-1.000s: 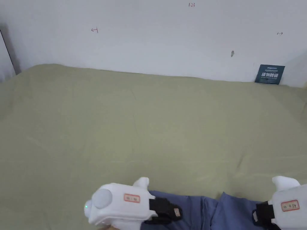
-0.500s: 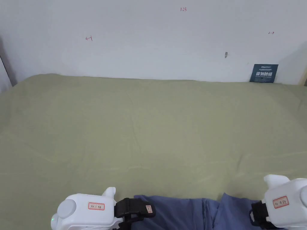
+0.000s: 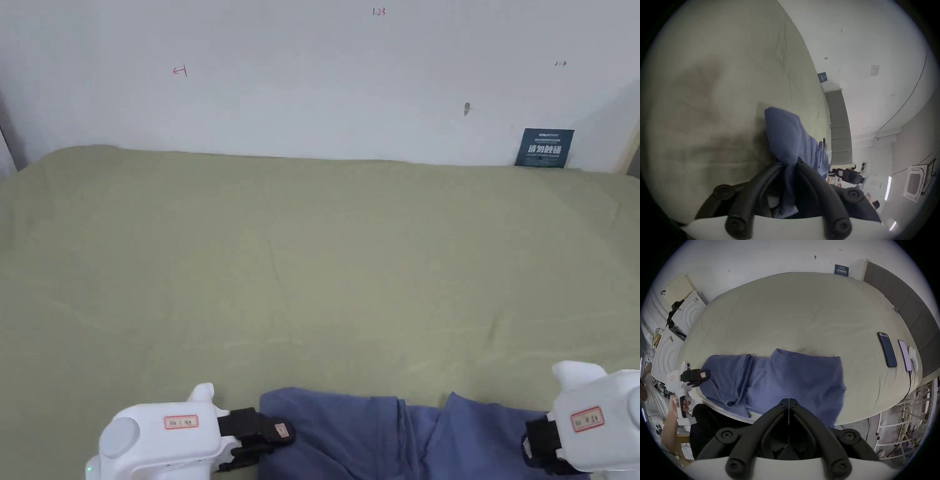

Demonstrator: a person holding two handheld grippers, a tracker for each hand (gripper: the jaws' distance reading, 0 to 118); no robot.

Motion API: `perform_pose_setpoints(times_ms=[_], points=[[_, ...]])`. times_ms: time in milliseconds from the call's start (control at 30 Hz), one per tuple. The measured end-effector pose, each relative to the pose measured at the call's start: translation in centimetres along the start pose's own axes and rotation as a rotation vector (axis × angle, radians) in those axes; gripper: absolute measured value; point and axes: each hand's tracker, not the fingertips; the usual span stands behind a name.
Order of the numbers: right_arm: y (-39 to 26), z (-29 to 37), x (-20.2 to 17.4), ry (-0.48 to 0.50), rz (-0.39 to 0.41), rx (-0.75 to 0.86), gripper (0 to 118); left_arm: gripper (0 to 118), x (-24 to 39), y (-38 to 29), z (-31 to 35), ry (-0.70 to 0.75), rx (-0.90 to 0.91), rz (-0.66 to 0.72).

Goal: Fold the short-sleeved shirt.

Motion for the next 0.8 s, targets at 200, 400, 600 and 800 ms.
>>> perform_pose_setpoints(times_ms=[200,400,600,800], points=[[1.0,-0.5,-1.1,0.015,0.018,0.005,0,9,0.9,2.7,10.8,0.124,0.154,-0.037],[2.1,-2.0,-3.4,0.051,0.058,-0.011,0,9,4.7,2.1,21.1,0.361,0.313,-0.046],[2.5,-3.4,-4.9,0.052,0.097,-0.040,0,9,12.4,-0.2,18.6,0.335,0.273,-0.248],[2.1,-3.6,-4.0,0.015,0.074,-0.060,0,9,16.0,-0.2,7.2,0.270,0.032,-0.347]])
